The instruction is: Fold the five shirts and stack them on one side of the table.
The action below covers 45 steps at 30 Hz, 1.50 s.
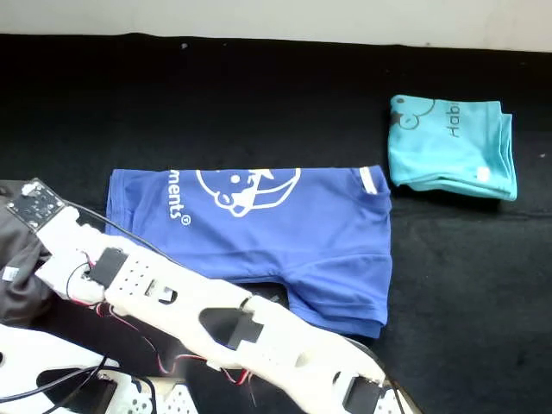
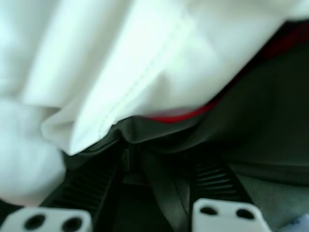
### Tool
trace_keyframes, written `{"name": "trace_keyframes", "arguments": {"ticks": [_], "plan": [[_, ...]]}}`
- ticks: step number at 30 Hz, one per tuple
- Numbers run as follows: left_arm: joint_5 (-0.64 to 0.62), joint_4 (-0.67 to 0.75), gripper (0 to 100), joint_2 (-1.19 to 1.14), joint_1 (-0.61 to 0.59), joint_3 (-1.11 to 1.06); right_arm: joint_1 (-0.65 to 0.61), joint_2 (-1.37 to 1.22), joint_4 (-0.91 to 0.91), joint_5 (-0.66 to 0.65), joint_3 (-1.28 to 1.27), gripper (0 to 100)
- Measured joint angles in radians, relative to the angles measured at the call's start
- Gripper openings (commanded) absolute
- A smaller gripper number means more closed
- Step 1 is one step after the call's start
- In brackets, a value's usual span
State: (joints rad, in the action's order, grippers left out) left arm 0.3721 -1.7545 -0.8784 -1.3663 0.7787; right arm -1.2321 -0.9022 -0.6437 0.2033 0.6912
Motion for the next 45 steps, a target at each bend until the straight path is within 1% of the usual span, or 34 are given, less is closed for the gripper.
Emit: {"name": "trace_keyframes", "arguments": {"ticks": [6,10,13,18,21,27,30,33,38,42,45], "plan": [[0.0,0.0,19,0.063,-0.002,-0.011,-0.002,-0.087,0.137,0.0,0.0,8.7],[0.0,0.0,19,0.186,-0.003,-0.018,-0.014,-0.117,0.157,0.0,0.012,0.4],[0.0,0.0,19,0.295,0.02,-0.044,-0.023,-0.157,0.157,-0.006,0.064,1.2],[0.0,0.0,19,0.482,0.095,-0.091,-0.026,-0.259,0.149,-0.11,0.186,1.2],[0.0,-0.003,19,0.585,0.15,-0.092,-0.026,-0.305,0.097,-0.13,0.269,1.2],[-0.083,-0.006,19,0.727,0.224,-0.091,-0.026,-0.379,0.009,-0.137,0.399,1.2],[-0.147,-0.006,19,0.752,0.236,-0.054,-0.026,-0.39,-0.015,-0.137,0.43,1.2],[-0.209,-0.006,19,0.752,0.238,0.032,-0.026,-0.393,-0.021,-0.137,0.437,1.2],[-0.233,-0.006,19,0.753,0.281,0.17,-0.026,-0.393,-0.037,-0.137,0.45,1.5],[-0.235,-0.006,19,0.753,0.296,0.169,-0.023,-0.397,-0.055,-0.137,0.489,1.6],[-0.245,-0.006,19,0.76,0.295,0.101,-0.003,-0.397,-0.057,-0.137,0.491,1.6]]}}
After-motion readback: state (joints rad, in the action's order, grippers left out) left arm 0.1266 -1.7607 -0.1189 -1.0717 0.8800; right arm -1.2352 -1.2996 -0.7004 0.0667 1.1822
